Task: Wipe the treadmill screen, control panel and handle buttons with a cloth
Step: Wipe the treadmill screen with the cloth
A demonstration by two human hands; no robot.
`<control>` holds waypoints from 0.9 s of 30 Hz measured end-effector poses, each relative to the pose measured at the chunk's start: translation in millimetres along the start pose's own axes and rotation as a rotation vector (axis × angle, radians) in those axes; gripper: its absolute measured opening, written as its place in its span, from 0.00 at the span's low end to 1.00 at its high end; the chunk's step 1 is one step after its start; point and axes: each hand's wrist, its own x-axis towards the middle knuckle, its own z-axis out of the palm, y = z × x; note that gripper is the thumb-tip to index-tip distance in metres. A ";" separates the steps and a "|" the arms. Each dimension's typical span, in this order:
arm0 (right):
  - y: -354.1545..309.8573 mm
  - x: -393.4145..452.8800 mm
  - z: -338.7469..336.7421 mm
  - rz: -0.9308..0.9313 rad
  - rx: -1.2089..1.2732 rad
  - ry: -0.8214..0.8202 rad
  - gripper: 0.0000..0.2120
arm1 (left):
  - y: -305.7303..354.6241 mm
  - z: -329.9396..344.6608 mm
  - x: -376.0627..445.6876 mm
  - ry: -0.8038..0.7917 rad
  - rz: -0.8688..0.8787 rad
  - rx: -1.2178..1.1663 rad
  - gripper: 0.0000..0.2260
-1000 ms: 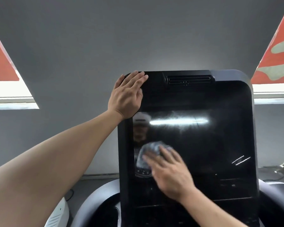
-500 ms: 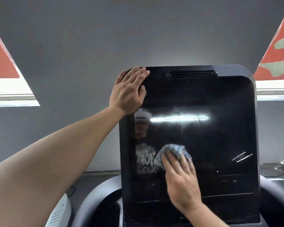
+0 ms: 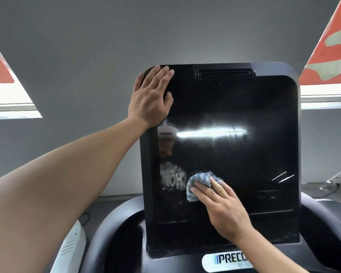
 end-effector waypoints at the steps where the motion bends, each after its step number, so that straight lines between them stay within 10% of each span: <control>1: 3.9 -3.9 -1.4 0.073 0.011 0.016 0.29 | 1.7 1.0 -5.6 0.001 -0.011 0.003 0.28; 4: -38.2 -13.0 9.8 0.292 0.045 0.049 0.31 | 5.3 5.4 -19.8 0.007 -0.032 0.021 0.30; 9: -30.6 -11.8 4.9 -0.047 0.011 -0.084 0.28 | 10.6 7.7 -33.3 -0.004 -0.044 0.009 0.31; 14: -50.7 -24.0 10.6 0.284 0.036 -0.007 0.30 | 21.2 12.0 -82.7 -0.018 -0.061 -0.035 0.27; 18: -46.6 -26.7 5.3 0.010 0.042 -0.124 0.30 | 24.5 10.8 -114.1 -0.107 -0.040 -0.031 0.27; 23: -63.0 -32.3 8.3 0.293 0.081 -0.055 0.32 | 13.1 1.4 -131.1 -0.205 0.063 0.006 0.27; 27: -111.3 -23.8 11.7 -0.058 0.131 -0.260 0.30 | 16.8 -4.0 -130.7 -0.254 0.035 -0.004 0.28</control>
